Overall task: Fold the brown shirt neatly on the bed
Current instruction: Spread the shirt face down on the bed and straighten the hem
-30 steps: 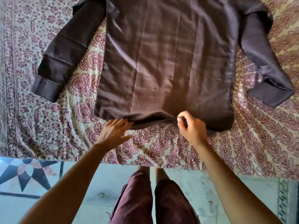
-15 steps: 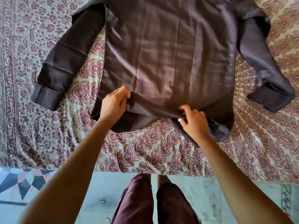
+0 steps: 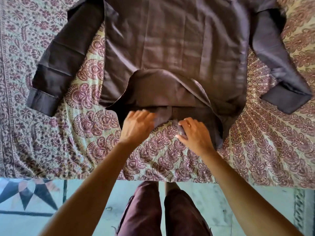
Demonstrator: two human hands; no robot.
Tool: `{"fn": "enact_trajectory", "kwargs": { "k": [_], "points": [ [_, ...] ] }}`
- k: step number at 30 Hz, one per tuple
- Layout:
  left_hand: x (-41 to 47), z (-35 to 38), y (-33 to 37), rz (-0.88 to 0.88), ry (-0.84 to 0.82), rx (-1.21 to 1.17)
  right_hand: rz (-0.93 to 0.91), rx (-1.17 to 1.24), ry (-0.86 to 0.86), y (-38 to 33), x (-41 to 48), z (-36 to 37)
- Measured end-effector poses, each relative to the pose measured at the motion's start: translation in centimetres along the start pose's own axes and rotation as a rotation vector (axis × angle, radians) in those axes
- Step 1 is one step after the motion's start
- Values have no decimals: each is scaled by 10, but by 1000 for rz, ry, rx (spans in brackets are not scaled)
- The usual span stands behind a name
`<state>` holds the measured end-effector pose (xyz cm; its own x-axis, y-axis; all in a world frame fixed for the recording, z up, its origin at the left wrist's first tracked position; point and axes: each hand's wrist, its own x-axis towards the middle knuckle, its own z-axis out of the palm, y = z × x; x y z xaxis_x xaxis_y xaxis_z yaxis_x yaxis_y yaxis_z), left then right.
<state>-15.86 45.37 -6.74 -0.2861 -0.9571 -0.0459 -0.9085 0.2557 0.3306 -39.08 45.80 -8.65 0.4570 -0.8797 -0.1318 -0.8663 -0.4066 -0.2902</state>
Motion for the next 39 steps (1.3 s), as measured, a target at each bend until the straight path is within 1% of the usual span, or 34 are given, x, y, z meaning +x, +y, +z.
{"fn": "enact_trajectory", "kwargs": {
  "k": [1, 3, 5, 7, 8, 10, 12, 13, 14, 15, 17, 18, 19, 21, 23, 24, 25, 26, 27, 29, 30, 32, 34, 35, 36, 37, 39],
  "points": [
    [-5, 5, 7, 5, -56, -17, 93, 18, -30, 0, -7, 7],
    [-13, 17, 13, -112, -181, -38, 232, 150, 7, 0, -13, 11],
    [-13, 22, 10, -290, -190, -139, 368, 410, 67, 3, -10, 5],
    [-6, 22, 4, -438, -157, -342, 574, 656, 122, 8, 0, -6],
    [-1, 20, 0, -500, -149, -454, 650, 736, 141, 12, 5, -11],
    [8, 16, -8, -616, -122, -675, 674, 780, 169, 19, 12, -19],
    [15, 13, -14, -687, -32, -883, 612, 752, 172, 23, 16, -24],
    [19, 11, -16, -696, 16, -969, 582, 739, 169, 23, 18, -25],
    [22, 9, -18, -680, 42, -1010, 557, 723, 157, 23, 19, -27],
    [25, 6, -18, -635, 44, -997, 532, 699, 137, 22, 20, -27],
    [30, 2, -16, -490, -6, -839, 442, 597, 82, 23, 21, -27],
    [31, 1, -15, -398, -40, -719, 363, 491, 51, 24, 20, -25],
    [29, 0, -12, -293, -66, -587, 275, 360, 23, 27, 18, -22],
    [20, 1, -2, -22, -84, -354, 155, 139, -6, 30, 14, -19],
    [10, 11, 8, 268, -115, -204, 101, 35, 23, 33, 11, -17],
    [7, 18, 12, 383, -116, -109, 99, 18, 48, 33, 9, -17],
    [4, 25, 13, 443, -108, -1, 120, 16, 80, 32, 8, -17],
    [3, 30, 14, 451, -93, 89, 161, 25, 115, 31, 7, -18],
    [4, 32, 11, 418, -74, 145, 214, 42, 143, 30, 7, -18],
    [5, 32, 6, 332, -52, 170, 293, 90, 158, 27, 8, -19],
    [6, 30, 2, 300, -62, 170, 298, 117, 159, 26, 10, -19],
    [11, 25, -3, 252, -132, 151, 253, 180, 188, 24, 10, -19],
    [22, 16, -5, 212, -245, 135, 196, 238, 249, 22, 10, -19],
    [28, 13, -7, 181, -266, 112, 181, 269, 280, 21, 11, -20],
    [32, 9, -7, 135, -282, 55, 176, 307, 308, 20, 11, -20],
    [36, 3, -6, 69, -300, -50, 182, 351, 335, 19, 11, -21],
    [41, -7, -3, -91, -291, -337, 216, 439, 386, 16, 11, -23]
  ]
}}
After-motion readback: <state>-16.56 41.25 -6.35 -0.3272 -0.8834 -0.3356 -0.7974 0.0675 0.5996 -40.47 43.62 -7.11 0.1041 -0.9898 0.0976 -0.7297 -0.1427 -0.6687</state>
